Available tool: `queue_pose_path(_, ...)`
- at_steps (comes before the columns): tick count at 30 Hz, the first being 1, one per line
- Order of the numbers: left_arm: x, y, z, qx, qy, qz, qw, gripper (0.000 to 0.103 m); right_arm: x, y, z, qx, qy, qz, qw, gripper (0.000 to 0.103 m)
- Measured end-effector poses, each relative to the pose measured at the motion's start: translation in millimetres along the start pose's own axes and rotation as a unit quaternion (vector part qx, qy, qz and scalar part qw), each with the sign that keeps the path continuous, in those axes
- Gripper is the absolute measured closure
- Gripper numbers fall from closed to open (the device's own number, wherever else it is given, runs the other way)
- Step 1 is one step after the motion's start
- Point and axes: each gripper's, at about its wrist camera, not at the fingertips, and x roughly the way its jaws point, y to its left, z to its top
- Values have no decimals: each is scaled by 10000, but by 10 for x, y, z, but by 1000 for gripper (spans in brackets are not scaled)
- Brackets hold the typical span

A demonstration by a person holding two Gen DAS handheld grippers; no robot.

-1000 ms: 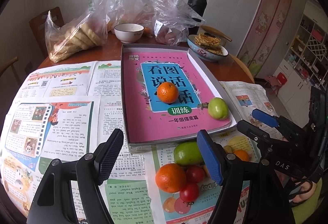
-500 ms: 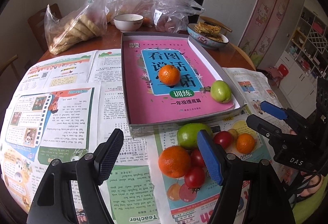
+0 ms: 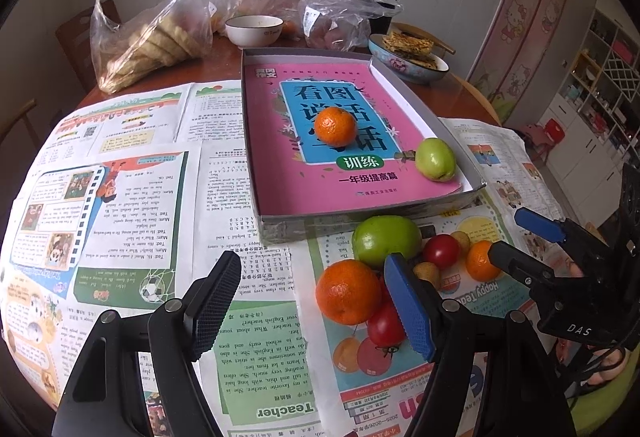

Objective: Organize fruits
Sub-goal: 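Withdraw both open tools from the box back toward the fruit pile, then grasp a tangerine with the right tool while the left tool grasps another tangerine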

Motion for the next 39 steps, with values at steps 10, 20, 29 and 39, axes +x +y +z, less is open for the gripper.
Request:
queue_pose_path(10, -4, -16, -49, 24, 61, -40, 10000, 27, 1, 43, -73, -87, 90, 61, 9999, 24)
queue_pose_path(20, 91, -71, -126, 73, 269, -109, 9996, 27, 49, 65, -156, -108, 246, 102, 9996, 23)
queue_pose_path(29, 226, -44, -153, -61, 464, -284, 9985, 27, 78, 56, -218, -86, 356, 135, 9992, 24)
queue_pose_path(39, 376, 52, -136, -375, 555, -594, 9960, 38, 152, -22, -239, 1, 478, 77, 9988, 24)
